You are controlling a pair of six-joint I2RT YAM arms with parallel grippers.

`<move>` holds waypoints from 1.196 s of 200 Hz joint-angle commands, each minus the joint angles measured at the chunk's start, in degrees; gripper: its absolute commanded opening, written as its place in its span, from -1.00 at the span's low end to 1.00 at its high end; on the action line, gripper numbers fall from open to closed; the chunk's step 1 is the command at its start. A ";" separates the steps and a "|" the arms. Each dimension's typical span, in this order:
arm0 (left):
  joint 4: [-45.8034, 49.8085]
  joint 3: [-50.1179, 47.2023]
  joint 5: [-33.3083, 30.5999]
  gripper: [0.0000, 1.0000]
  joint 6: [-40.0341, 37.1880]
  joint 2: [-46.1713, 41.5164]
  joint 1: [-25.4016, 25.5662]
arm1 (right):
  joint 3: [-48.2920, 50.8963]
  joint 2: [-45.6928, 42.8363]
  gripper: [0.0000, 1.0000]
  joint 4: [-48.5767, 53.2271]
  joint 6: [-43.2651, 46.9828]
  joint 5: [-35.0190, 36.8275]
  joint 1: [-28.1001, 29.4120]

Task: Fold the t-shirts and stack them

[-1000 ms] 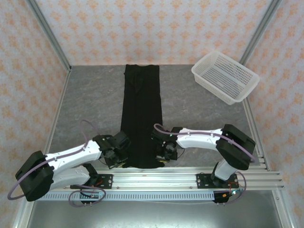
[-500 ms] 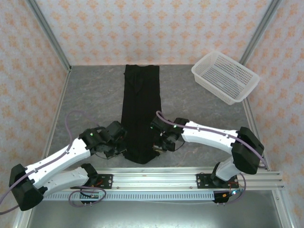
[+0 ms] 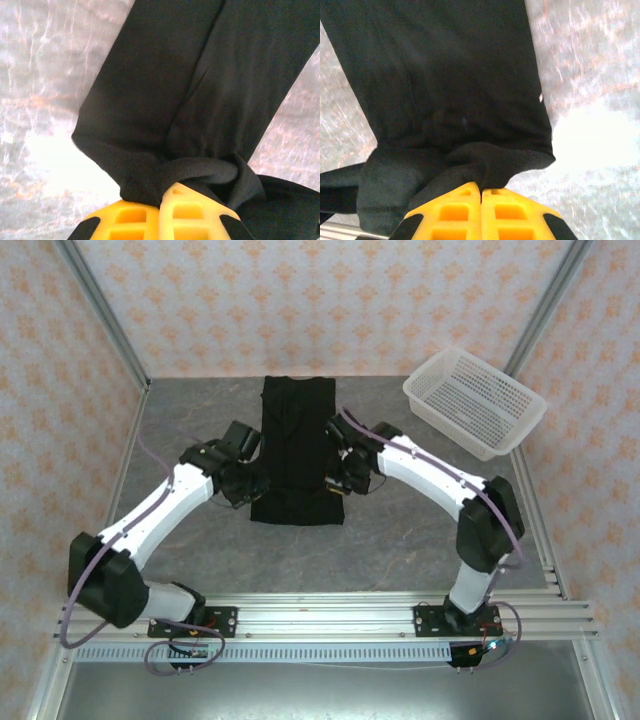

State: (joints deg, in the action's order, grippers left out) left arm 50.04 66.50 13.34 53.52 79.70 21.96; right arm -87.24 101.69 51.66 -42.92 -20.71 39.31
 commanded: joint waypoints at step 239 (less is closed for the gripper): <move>-4.34 40.01 1.14 -0.43 -10.10 41.60 -14.05 | -52.99 39.99 -0.31 8.89 10.87 0.47 -15.75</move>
State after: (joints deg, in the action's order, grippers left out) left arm 45.56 103.74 15.81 45.41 123.24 8.69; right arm -135.44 141.99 58.02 -34.35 -21.89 24.69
